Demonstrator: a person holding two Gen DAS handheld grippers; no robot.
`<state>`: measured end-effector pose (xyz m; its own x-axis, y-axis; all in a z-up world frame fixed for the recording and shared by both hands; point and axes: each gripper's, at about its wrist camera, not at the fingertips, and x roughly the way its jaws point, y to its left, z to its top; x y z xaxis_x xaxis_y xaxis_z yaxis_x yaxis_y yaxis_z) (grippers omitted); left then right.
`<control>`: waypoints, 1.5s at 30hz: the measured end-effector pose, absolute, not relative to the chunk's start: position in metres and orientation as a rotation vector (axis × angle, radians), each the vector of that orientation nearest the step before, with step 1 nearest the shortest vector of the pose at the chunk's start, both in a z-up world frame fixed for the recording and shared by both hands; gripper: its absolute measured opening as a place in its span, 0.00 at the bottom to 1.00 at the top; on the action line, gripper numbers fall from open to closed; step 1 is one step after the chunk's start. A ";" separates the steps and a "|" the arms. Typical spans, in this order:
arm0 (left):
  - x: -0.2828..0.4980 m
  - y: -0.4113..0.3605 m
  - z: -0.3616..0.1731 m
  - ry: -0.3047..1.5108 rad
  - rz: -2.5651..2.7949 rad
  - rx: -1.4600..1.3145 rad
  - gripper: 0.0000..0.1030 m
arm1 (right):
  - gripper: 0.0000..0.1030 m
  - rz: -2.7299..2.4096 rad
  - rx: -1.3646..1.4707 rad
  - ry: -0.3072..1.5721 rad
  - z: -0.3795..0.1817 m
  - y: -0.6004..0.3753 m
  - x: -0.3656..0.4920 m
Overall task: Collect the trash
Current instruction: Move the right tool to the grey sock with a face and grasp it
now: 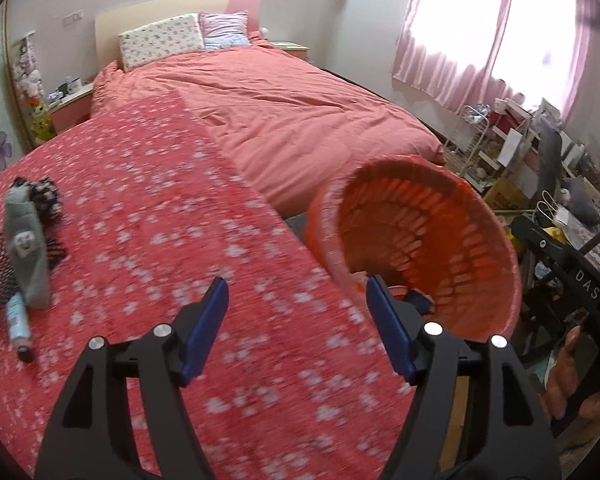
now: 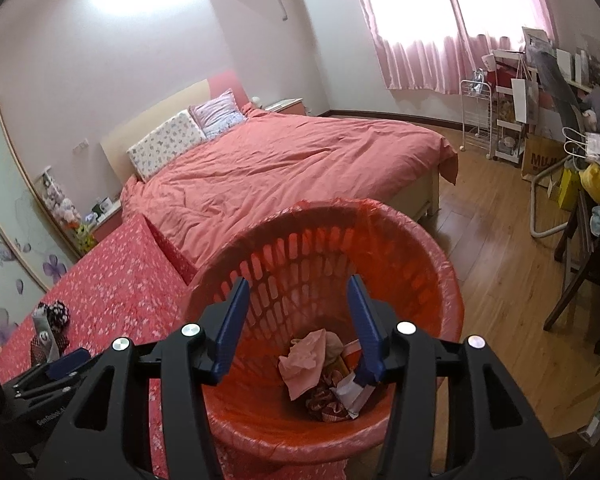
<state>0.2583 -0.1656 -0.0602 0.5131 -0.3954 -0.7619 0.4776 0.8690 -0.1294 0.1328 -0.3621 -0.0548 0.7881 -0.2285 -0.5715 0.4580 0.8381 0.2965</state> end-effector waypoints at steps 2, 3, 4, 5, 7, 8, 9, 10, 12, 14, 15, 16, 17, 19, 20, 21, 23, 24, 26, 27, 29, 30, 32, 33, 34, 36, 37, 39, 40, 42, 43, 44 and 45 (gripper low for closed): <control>0.259 -0.152 -0.059 0.888 -0.504 0.094 0.68 | 0.50 -0.377 0.431 0.558 -0.054 -0.356 0.134; 0.258 -0.146 -0.059 0.887 -0.493 0.091 0.68 | 0.50 -0.373 0.426 0.561 -0.054 -0.354 0.135; 0.259 -0.141 -0.059 0.887 -0.483 0.089 0.68 | 0.50 -0.365 0.417 0.566 -0.053 -0.351 0.136; 0.259 -0.135 -0.058 0.886 -0.473 0.086 0.68 | 0.50 -0.361 0.411 0.569 -0.052 -0.347 0.137; 0.260 -0.118 -0.057 0.882 -0.446 0.074 0.68 | 0.50 -0.349 0.394 0.574 -0.051 -0.339 0.139; 0.260 -0.111 -0.057 0.881 -0.433 0.069 0.68 | 0.50 -0.340 0.385 0.577 -0.051 -0.334 0.141; 0.261 -0.101 -0.056 0.880 -0.416 0.061 0.68 | 0.50 -0.329 0.375 0.581 -0.050 -0.329 0.142; 0.262 -0.091 -0.055 0.878 -0.399 0.051 0.68 | 0.50 -0.319 0.365 0.585 -0.049 -0.324 0.144; 0.264 -0.071 -0.053 0.875 -0.365 0.031 0.68 | 0.50 -0.302 0.352 0.591 -0.049 -0.315 0.146; 0.264 -0.049 -0.051 0.870 -0.326 0.010 0.68 | 0.50 -0.268 0.331 0.602 -0.048 -0.299 0.152; 0.264 -0.037 -0.050 0.866 -0.303 -0.002 0.68 | 0.50 -0.259 0.325 0.605 -0.048 -0.296 0.153; 0.265 -0.024 -0.049 0.862 -0.278 -0.014 0.68 | 0.50 -0.235 0.311 0.613 -0.048 -0.285 0.158; 0.265 -0.014 -0.048 0.861 -0.259 -0.022 0.69 | 0.50 -0.222 0.305 0.617 -0.048 -0.280 0.159; 0.266 0.012 -0.048 0.856 -0.210 -0.047 0.70 | 0.50 -0.184 0.288 0.632 -0.048 -0.262 0.167; 0.267 0.027 -0.048 0.853 -0.182 -0.059 0.70 | 0.50 -0.160 0.278 0.640 -0.048 -0.252 0.171; 0.268 0.040 -0.048 0.852 -0.159 -0.069 0.71 | 0.50 -0.146 0.271 0.644 -0.048 -0.246 0.174; 0.268 0.062 -0.049 0.855 -0.122 -0.092 0.71 | 0.50 -0.103 0.248 0.656 -0.048 -0.225 0.183; 0.266 0.073 -0.050 0.855 -0.103 -0.104 0.71 | 0.50 -0.079 0.236 0.664 -0.048 -0.213 0.189; 0.266 0.093 -0.051 0.856 -0.072 -0.126 0.71 | 0.50 -0.038 0.223 0.675 -0.048 -0.193 0.198; 0.265 0.102 -0.052 0.856 -0.058 -0.138 0.71 | 0.50 -0.023 0.217 0.680 -0.049 -0.186 0.201; 0.264 0.116 -0.053 0.857 -0.037 -0.152 0.71 | 0.50 0.024 0.204 0.692 -0.051 -0.166 0.211; 0.264 0.124 -0.053 0.858 -0.026 -0.158 0.71 | 0.50 0.042 0.199 0.698 -0.051 -0.158 0.216; 0.262 0.140 -0.055 0.859 -0.006 -0.166 0.71 | 0.50 0.082 0.180 0.712 -0.052 -0.137 0.228; 0.262 0.147 -0.056 0.859 0.004 -0.172 0.71 | 0.50 0.095 0.171 0.718 -0.053 -0.128 0.232; 0.263 0.154 -0.057 0.860 0.010 -0.180 0.71 | 0.50 0.116 0.160 0.725 -0.053 -0.116 0.240; 0.262 0.165 -0.058 0.860 0.021 -0.191 0.71 | 0.50 0.135 0.150 0.728 -0.054 -0.102 0.248; 0.262 0.170 -0.059 0.860 0.027 -0.197 0.71 | 0.50 0.145 0.145 0.730 -0.054 -0.094 0.255; 0.262 0.182 -0.061 0.862 0.037 -0.213 0.71 | 0.50 0.158 0.141 0.738 -0.057 -0.080 0.265; 0.262 0.185 -0.062 0.864 0.041 -0.219 0.71 | 0.50 0.162 0.140 0.744 -0.058 -0.073 0.272; 0.262 0.192 -0.064 0.867 0.045 -0.236 0.71 | 0.50 0.160 0.135 0.752 -0.060 -0.064 0.283; 0.263 0.194 -0.064 0.867 0.047 -0.239 0.71 | 0.50 0.155 0.129 0.758 -0.062 -0.059 0.288; 0.263 0.196 -0.064 0.867 0.047 -0.242 0.71 | 0.50 0.147 0.124 0.760 -0.064 -0.054 0.294; 0.264 0.199 -0.064 0.867 0.047 -0.246 0.71 | 0.50 0.144 0.121 0.760 -0.066 -0.052 0.295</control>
<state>0.2640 0.1986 -0.0640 0.6477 -0.0586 -0.7597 -0.1404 0.9708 -0.1946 0.2946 -0.0524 -0.0656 0.7156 0.1737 -0.6765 -0.0864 0.9832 0.1610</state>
